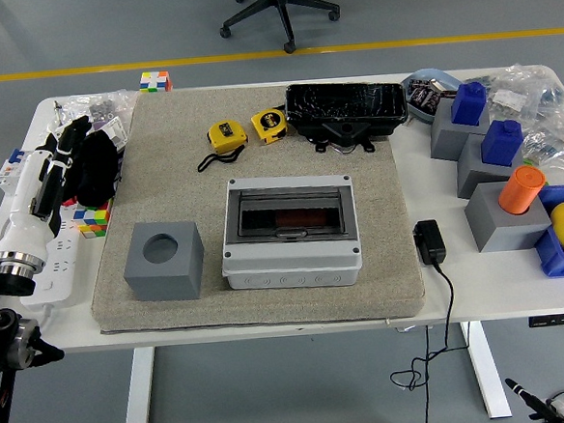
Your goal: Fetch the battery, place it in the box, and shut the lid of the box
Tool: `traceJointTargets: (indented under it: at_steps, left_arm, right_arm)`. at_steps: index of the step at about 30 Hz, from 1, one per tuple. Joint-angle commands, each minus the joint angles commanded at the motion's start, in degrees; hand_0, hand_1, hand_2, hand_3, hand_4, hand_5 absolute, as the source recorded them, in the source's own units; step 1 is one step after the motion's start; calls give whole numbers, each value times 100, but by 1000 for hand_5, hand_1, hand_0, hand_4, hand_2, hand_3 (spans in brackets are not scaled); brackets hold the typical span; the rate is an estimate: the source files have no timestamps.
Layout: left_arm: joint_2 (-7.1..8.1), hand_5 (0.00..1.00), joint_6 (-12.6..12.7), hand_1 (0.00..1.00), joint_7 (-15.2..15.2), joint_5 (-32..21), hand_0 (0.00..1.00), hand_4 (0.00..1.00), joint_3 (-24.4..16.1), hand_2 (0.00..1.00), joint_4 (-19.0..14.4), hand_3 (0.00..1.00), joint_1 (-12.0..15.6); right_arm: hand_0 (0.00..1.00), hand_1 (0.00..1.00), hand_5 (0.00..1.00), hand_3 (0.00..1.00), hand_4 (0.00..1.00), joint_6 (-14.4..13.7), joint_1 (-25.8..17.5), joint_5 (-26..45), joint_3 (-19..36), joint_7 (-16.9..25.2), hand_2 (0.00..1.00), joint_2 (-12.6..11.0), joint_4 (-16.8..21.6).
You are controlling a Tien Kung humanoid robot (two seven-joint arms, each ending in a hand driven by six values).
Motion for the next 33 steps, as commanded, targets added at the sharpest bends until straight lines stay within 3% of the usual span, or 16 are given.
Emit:
traceJointTargets:
  at_steps: [33]
  left_arm:
    - [-128, 998, 33, 923, -84, -92, 920, 998, -74, 869, -32, 838, -58]
  right_arm:
    - [911, 890, 998, 873, 998, -9, 87, 29, 35, 10, 829, 21, 4]
